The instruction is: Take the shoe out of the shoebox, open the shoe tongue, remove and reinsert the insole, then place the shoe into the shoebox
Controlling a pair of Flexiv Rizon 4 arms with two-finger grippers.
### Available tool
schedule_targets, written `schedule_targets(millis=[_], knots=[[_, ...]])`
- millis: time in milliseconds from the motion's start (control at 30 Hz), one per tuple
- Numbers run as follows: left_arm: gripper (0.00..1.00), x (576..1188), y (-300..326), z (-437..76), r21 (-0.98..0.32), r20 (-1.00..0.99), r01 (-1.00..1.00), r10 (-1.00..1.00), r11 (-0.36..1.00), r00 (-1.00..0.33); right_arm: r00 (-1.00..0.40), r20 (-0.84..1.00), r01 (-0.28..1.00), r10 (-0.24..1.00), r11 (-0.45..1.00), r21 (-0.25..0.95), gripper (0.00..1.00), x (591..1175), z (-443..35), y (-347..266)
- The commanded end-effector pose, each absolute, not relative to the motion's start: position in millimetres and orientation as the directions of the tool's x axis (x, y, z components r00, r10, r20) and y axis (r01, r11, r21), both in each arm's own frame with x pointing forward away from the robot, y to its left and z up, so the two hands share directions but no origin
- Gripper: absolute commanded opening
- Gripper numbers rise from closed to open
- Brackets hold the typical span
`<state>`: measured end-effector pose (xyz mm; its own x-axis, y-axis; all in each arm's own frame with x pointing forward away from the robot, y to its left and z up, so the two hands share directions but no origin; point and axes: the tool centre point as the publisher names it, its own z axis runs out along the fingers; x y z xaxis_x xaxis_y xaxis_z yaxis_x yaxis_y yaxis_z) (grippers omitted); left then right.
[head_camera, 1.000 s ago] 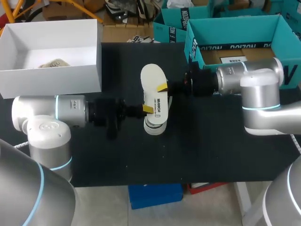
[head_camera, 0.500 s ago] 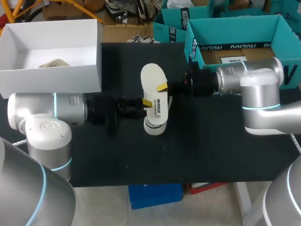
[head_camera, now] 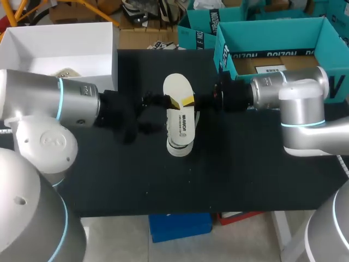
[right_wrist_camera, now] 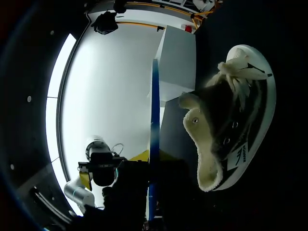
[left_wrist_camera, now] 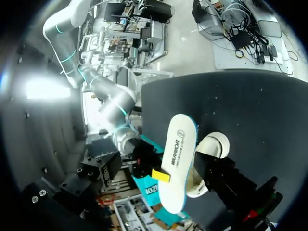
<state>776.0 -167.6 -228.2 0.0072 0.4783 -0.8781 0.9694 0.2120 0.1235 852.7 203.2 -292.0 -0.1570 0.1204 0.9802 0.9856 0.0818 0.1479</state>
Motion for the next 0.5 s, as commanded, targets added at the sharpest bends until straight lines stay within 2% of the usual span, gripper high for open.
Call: schedule_targets(millis=[33, 500], knots=[[1.00, 775.0, -172.6, -215.2, 0.133, -0.778, 0.971, 0.628, 0.200, -0.023, -0.157, 0.980, 0.986, 0.122, 0.081, 0.147, 0.00, 853.2, -292.5, 204.5], [1.00, 777.6, -200.4, -198.2, 0.144, -0.600, 0.973, 0.798, 0.179, -0.058, -0.157, 0.980, 0.986, 0.122, 0.081, 0.147, 0.00, 853.2, -292.5, 204.5]])
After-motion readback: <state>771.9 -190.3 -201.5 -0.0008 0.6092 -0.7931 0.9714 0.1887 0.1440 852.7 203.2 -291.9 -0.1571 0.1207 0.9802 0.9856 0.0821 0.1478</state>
